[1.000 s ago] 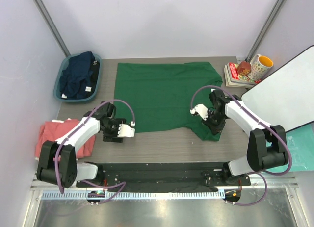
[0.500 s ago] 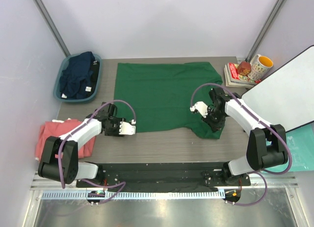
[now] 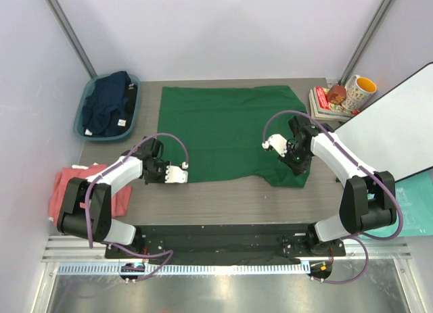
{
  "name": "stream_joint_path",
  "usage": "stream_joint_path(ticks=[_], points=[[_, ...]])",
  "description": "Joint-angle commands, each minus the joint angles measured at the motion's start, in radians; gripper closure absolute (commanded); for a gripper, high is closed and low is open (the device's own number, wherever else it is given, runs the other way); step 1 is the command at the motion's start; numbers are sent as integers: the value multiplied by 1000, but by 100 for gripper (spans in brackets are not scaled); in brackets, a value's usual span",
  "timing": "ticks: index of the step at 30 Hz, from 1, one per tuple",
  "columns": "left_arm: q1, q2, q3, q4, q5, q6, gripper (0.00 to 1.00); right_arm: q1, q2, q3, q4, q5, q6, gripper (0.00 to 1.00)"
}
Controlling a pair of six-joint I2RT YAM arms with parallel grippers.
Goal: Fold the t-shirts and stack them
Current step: Grap the side of the flattened tshirt closest away from the robot with both arms, then fold the flattened tshirt in 1/3 of the way
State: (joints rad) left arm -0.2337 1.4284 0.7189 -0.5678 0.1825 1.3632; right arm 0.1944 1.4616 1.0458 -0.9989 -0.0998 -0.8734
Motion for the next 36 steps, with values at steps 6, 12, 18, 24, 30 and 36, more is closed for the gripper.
stream_joint_path(ticks=[6,12,18,24,30,36], points=[[0,-109,114,-222,66,14,100,-15,31,155,29,72,-44,99],[14,-68,168,-195,40,7,100,-21,78,239,63,129,-76,99],[53,4,220,-144,28,-1,100,-44,140,338,104,182,-110,99],[100,79,295,-69,18,-7,100,-69,184,404,147,204,-137,99],[117,165,387,-32,26,-4,100,-75,236,447,198,203,-142,99],[119,237,468,-27,40,7,100,-76,304,500,243,216,-142,99]])
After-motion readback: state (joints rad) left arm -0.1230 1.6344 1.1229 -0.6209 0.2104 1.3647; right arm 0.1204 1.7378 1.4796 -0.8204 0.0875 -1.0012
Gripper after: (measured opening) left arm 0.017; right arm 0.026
